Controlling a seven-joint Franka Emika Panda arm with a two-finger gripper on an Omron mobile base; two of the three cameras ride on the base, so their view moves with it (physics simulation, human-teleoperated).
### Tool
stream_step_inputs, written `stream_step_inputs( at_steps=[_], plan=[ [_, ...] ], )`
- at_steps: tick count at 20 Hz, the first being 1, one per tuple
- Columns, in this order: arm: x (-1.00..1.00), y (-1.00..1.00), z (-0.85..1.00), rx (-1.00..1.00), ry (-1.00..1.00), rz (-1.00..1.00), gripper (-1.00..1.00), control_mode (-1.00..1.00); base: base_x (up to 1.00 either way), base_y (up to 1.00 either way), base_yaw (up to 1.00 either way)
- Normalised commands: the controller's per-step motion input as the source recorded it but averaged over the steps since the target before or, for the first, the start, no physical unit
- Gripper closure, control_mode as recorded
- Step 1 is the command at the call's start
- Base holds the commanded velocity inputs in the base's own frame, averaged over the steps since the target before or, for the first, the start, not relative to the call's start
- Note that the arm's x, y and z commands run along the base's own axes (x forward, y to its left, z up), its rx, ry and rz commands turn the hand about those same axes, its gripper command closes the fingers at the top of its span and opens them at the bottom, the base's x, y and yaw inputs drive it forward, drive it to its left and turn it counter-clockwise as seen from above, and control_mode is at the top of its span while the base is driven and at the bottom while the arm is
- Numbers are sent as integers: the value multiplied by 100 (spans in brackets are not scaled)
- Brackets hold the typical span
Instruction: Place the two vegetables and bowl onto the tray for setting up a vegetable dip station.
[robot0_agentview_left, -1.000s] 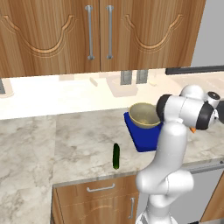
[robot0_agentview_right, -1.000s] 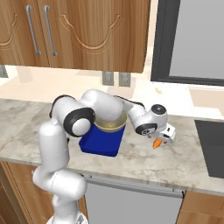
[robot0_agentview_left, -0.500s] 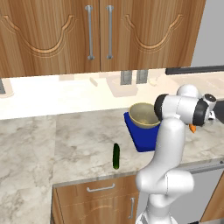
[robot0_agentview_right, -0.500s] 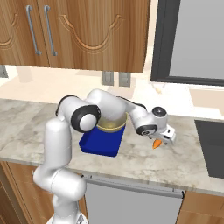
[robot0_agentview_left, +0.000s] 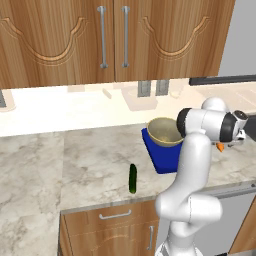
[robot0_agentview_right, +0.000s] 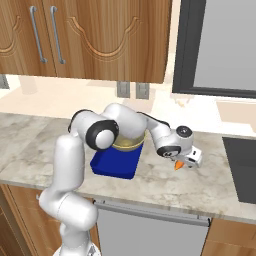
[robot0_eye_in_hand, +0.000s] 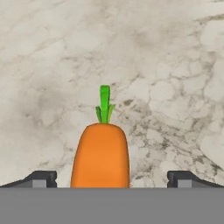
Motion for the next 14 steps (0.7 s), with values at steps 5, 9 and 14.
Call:
stream_step_inputs(
  at_steps=[5, 9, 14],
  plan=[
    [13, 8, -14, 0, -3, 2, -100, -100, 0, 0, 0],
    [10, 6, -14, 0, -1, 1, 100, -100, 0, 0, 0],
    [3, 0, -3, 0, 0, 0, 100, -100, 0, 0, 0]
  ],
)
